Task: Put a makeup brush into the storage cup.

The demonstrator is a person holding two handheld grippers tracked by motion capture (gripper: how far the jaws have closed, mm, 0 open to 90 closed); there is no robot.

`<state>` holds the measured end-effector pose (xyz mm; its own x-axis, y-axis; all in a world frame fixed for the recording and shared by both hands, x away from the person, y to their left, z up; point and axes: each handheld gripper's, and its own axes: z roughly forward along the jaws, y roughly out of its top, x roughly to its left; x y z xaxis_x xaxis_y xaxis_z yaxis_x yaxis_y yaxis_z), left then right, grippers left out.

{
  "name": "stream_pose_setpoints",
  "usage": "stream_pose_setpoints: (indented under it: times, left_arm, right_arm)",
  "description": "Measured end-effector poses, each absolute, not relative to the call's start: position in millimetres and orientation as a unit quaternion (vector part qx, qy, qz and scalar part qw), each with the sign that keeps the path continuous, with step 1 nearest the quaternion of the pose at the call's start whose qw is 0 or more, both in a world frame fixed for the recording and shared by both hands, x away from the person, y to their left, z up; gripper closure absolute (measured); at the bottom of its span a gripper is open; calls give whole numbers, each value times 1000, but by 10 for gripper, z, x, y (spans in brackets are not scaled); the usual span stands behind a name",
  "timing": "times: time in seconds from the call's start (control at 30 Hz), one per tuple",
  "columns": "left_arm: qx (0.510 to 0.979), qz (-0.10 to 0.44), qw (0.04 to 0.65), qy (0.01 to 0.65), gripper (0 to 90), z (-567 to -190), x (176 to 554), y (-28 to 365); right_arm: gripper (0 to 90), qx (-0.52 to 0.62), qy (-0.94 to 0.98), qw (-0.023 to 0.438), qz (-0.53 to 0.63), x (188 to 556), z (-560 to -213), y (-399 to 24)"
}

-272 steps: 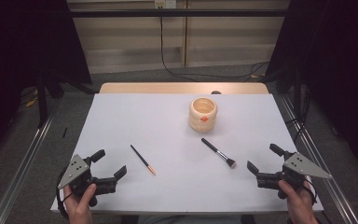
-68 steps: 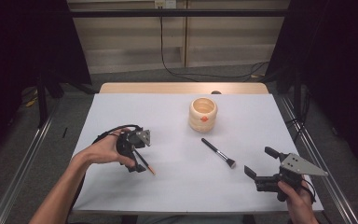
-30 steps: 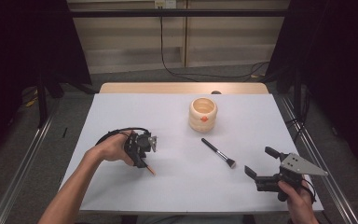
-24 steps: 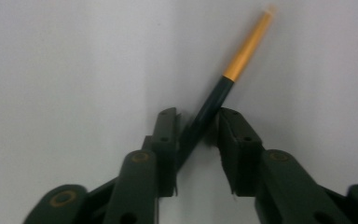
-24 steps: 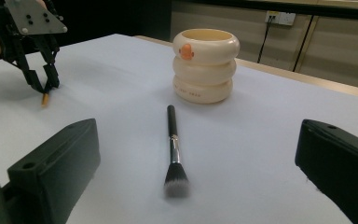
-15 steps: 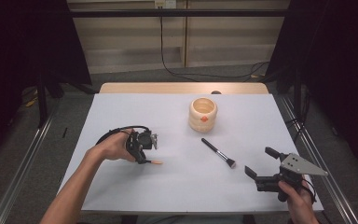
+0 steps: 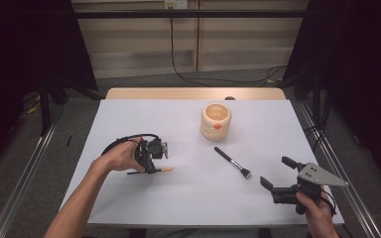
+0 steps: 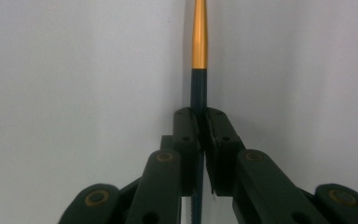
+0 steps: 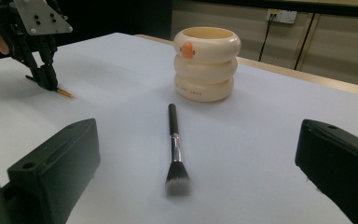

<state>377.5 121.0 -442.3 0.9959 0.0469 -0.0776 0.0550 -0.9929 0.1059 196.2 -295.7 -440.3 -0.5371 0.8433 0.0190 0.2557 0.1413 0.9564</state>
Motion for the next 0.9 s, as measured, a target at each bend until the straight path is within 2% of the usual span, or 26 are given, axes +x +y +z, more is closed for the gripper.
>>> stream_pose_setpoints:
  times: [0.47, 0.6, 0.9]
  left_arm:
    - [995, -50, 80, 38, 839, -4321, 3807, 1271]
    - [993, -39, 93, 58, 840, -4263, 3813, 1305]
    - [984, -55, 138, 102, 840, -4136, 3830, 1383]
  right_arm:
    - [0, 393, 701, 284, 523, 1958, -4401, -2960]
    - [0, 393, 701, 284, 523, 1956, -4400, -2959]
    - [0, 393, 701, 281, 525, 1956, -4400, -2964]
